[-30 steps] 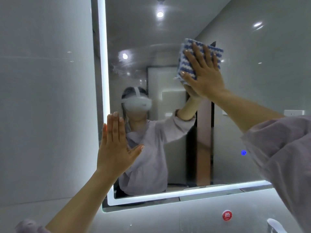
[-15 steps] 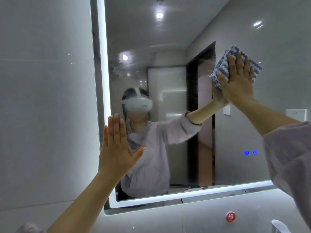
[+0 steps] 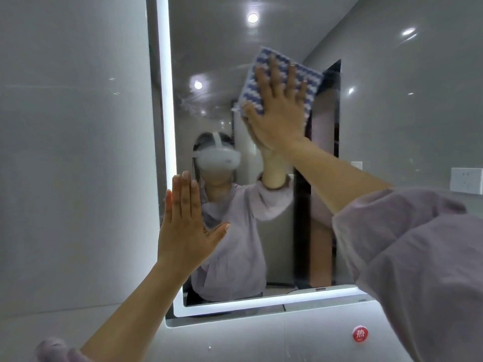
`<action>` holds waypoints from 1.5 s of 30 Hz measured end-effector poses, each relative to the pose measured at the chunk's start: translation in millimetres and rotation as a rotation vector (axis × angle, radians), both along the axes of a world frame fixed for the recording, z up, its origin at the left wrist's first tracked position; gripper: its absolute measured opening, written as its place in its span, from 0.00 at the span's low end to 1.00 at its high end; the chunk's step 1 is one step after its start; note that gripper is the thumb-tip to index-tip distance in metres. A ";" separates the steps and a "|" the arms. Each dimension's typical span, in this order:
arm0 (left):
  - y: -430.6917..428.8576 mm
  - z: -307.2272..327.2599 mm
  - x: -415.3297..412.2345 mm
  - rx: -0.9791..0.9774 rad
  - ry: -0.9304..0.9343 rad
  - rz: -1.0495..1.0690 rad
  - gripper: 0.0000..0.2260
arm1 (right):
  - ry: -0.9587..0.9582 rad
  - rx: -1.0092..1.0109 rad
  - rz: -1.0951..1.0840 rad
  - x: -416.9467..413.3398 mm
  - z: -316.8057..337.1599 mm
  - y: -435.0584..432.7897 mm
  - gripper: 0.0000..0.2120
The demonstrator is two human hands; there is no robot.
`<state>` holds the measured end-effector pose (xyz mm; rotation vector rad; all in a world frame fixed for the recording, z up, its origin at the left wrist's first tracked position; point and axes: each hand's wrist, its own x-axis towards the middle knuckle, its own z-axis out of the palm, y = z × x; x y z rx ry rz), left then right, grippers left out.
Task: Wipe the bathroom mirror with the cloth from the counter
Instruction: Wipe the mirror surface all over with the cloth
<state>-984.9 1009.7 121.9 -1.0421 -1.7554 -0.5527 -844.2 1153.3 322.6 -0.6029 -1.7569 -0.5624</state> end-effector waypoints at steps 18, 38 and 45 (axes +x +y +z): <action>-1.6 5.4 5.9 -0.010 -0.073 0.043 0.49 | -0.295 0.261 0.041 -63.0 -5.5 -61.7 0.33; -0.8 2.7 2.6 0.015 -0.001 0.020 0.48 | 0.025 -0.130 -0.051 112.9 20.0 105.5 0.33; -0.8 2.4 2.4 0.014 0.012 0.019 0.48 | 0.174 -0.299 -0.061 138.1 4.5 128.8 0.32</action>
